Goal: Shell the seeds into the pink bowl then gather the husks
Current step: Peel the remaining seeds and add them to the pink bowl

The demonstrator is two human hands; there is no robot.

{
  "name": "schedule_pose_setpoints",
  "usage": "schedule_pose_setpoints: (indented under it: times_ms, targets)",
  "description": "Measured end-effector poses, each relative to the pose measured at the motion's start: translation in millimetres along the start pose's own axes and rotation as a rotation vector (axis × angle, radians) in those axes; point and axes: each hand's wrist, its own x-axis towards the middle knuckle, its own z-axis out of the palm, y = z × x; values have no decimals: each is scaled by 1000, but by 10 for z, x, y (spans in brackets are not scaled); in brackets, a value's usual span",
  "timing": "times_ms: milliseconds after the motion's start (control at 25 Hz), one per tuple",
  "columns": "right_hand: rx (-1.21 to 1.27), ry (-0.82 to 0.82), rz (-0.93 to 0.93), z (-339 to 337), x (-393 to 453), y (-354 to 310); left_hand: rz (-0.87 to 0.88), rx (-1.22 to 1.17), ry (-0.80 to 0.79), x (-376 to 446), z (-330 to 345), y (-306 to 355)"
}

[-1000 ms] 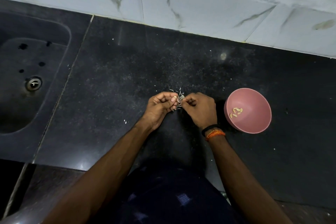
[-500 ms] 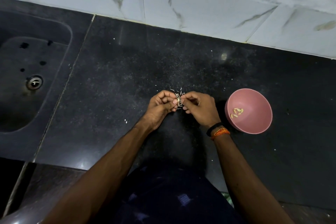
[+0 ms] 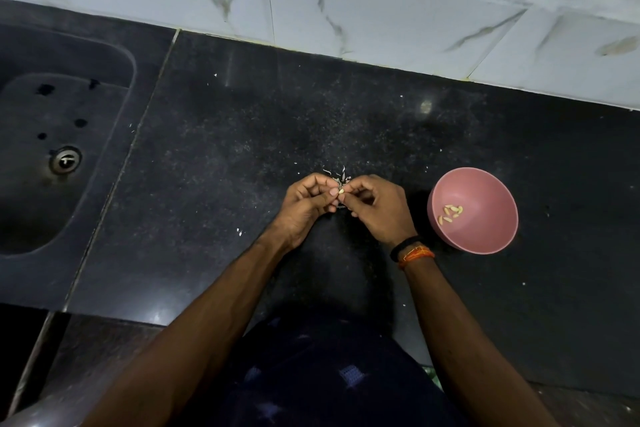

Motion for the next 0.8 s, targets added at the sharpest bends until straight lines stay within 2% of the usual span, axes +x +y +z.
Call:
schedule_pose_setpoints:
  times_ms: [400,800]
  targets:
    - [-134,-4,-92,-76,1,-62,30,19,39,6,-6,-50]
    - [-28,-23,18,-21,15,-38,83,36,47,3,9,-69]
